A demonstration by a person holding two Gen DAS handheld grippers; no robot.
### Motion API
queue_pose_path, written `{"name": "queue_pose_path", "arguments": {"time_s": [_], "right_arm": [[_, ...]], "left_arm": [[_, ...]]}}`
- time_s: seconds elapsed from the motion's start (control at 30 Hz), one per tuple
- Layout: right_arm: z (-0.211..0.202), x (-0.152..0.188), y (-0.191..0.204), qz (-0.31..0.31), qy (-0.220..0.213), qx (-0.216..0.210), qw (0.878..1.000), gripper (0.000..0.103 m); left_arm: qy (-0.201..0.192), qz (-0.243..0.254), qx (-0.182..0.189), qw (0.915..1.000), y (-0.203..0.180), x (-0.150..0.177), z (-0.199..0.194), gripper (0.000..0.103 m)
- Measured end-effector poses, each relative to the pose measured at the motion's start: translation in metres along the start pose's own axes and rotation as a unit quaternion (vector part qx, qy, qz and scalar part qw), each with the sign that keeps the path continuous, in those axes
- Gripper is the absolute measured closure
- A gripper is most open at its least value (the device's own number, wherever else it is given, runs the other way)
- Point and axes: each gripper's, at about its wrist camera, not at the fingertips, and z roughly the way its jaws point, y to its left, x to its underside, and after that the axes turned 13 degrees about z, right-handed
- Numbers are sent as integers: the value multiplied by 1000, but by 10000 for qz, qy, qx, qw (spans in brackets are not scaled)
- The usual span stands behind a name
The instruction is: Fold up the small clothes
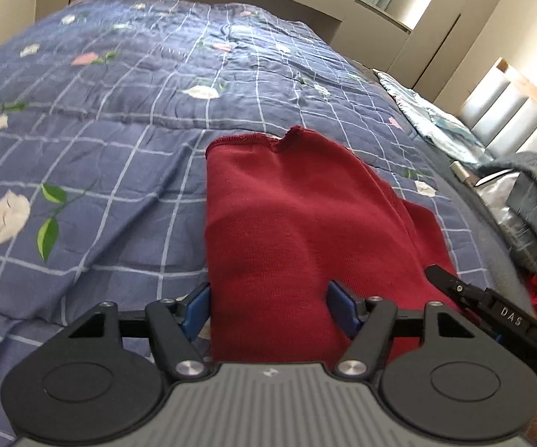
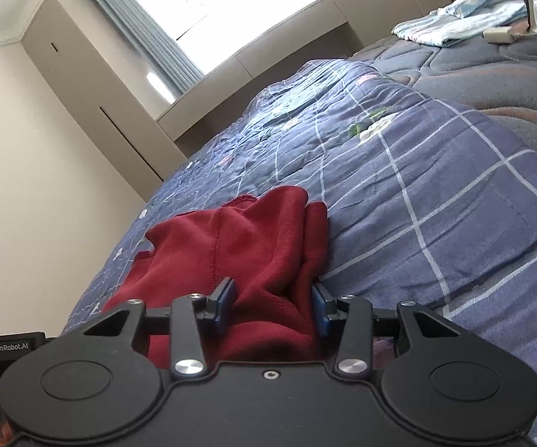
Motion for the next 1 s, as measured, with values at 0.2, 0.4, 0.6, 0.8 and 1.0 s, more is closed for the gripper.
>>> {"name": "queue_pose_path", "arguments": {"time_s": [0.2, 0.4, 0.6, 0.8, 1.0], "right_arm": [[0, 3, 4, -104, -28, 9, 9999, 67], [-5, 3, 19, -414, -88, 121, 9990, 82], [-22, 7, 50, -493, -247, -170, 9983, 86], [-16, 22, 99, -965, -32, -387, 9946, 87], [10, 41, 143, -978, 84, -679, 9929, 87]], "left_arm": [[-23, 139, -106, 9998, -7, -1, -3, 42], [-154, 440, -224, 9987, -16, -5, -15, 64], [-274, 574, -149, 9979, -18, -15, -34, 72], [-621, 635, -428, 9951, -3, -20, -72, 73], [-798, 570, -801, 9919, 30, -19, -104, 73]]}}
